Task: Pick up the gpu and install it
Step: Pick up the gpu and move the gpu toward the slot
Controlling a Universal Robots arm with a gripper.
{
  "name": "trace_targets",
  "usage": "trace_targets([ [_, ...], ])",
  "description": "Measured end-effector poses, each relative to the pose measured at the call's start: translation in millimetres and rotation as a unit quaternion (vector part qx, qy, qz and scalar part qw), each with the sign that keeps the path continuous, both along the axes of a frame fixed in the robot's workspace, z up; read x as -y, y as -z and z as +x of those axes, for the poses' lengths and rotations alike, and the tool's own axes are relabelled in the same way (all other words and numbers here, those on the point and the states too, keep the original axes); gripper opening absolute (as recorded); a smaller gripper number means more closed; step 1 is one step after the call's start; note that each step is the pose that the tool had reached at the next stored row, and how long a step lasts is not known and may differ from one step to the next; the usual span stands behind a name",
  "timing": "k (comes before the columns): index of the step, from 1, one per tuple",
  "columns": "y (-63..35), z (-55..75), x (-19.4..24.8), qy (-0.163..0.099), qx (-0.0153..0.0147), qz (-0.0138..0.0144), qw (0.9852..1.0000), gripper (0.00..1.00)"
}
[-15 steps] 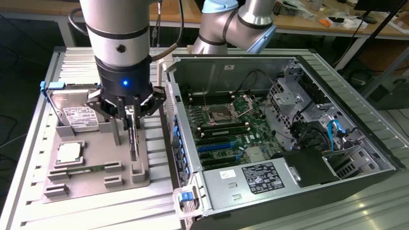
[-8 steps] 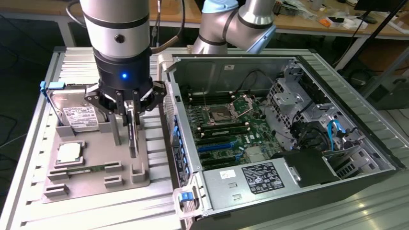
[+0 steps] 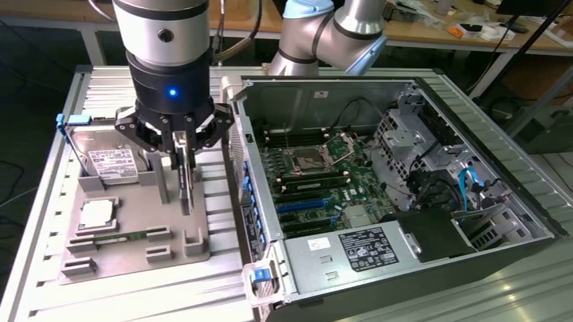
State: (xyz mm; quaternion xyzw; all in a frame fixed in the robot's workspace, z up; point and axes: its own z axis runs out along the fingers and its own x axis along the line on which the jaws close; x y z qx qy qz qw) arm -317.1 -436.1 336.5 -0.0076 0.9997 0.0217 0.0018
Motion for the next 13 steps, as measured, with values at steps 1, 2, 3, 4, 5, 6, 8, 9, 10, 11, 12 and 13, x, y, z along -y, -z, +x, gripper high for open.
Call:
trace_targets([
  [1,-3.2,0.0,0.0,0.000,0.0001,0.0000,1.0000,0.27],
  [2,-4.9,0.0,0.0,0.000,0.0000,0.0000,1.0000,0.27],
  [3,-6.6,0.0,0.0,0.000,0.0000,0.0000,1.0000,0.27],
  [4,-8.2,0.0,0.0,0.000,0.0000,0.0000,1.0000,0.27],
  [5,-9.5,0.0,0.0,0.000,0.0000,0.0000,1.0000,0.27],
  [6,-10.9,0.0,0.0,0.000,0.0000,0.0000,1.0000,0.27],
  [8,-14.1,0.0,0.0,0.000,0.0000,0.0000,1.0000,0.27],
  [9,-15.8,0.0,0.0,0.000,0.0000,0.0000,1.0000,0.27],
  [10,-17.6,0.0,0.0,0.000,0.0001,0.0001,1.0000,0.27],
  [11,-19.6,0.0,0.0,0.000,0.0001,0.0000,1.0000,0.27],
  [12,-23.8,0.0,0.0,0.000,0.0000,0.0000,1.0000,0.27],
  [13,-26.7,0.0,0.0,0.000,0.0000,0.0000,1.0000,0.27],
])
